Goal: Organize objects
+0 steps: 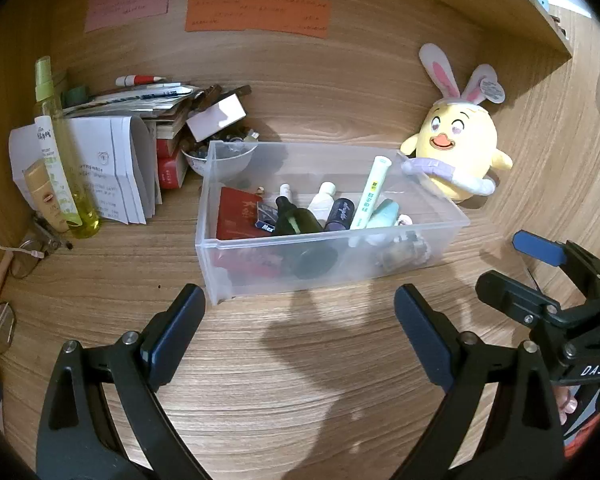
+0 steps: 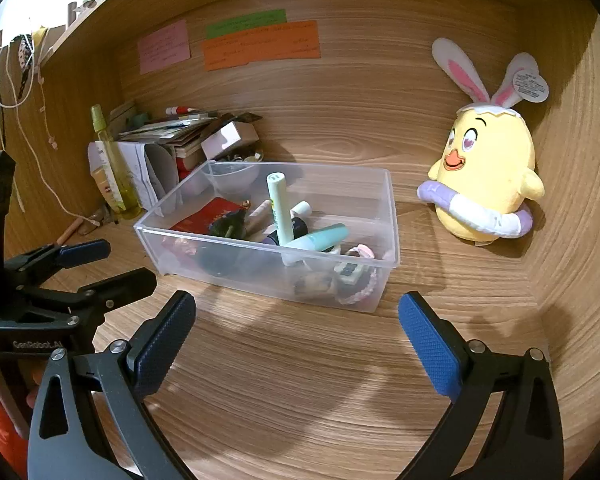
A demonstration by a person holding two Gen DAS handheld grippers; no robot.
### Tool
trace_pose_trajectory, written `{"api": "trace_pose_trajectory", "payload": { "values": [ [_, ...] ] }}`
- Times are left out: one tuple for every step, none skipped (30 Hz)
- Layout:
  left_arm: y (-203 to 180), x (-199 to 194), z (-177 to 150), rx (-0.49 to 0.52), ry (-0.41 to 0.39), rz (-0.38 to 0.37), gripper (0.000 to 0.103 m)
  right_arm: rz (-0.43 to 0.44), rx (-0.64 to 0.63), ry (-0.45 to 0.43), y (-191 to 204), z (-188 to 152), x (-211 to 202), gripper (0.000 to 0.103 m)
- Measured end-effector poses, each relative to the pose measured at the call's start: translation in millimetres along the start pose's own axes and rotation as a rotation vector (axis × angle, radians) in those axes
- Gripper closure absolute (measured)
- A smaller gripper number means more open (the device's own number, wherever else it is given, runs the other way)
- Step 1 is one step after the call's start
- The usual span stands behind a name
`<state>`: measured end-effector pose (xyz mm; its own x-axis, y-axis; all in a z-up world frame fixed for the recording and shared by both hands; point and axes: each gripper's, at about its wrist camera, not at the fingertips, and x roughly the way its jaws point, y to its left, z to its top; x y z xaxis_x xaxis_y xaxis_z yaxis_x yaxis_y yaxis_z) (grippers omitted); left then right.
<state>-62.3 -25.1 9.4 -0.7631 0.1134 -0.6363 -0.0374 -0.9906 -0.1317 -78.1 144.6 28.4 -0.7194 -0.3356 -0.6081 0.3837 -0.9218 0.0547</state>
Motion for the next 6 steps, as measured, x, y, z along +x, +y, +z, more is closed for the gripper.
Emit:
{"api": "trace_pose_trajectory", "payload": {
  "values": [
    [0.1, 0.0, -0.1, -0.001, 0.0, -0.002, 0.006, 0.001, -0.001, 0.0, -0.3, 0.1, 0.2, 0.002],
    [0.0, -0.1, -0.3, -0.002, 0.0, -0.006, 0.006, 0.001, -0.001, 0.001, 0.0, 0.0, 0.5, 0.002],
    [-0.2, -0.1, -0.1, -0.002, -0.001, -0.006, 0.006, 0.001, -0.001, 0.001, -0.3, 0.1, 0.5, 0.002],
    [-0.3, -0.1, -0.1, -0.001, -0.002, -0.005, 0.006, 0.001, -0.001, 0.001, -0.1, 0.0, 0.6, 0.002],
    [-0.1, -0.1, -0.1, 0.0, -0.001, -0.004, 0.006, 0.001, -0.001, 0.0, -0.2, 0.0, 0.6, 0.002],
    [-0.1, -0.1, -0.2, 0.0, -0.001, -0.004, 0.006, 0.0, -0.001, 0.0, -0.3, 0.0, 0.6, 0.002]
  ]
}}
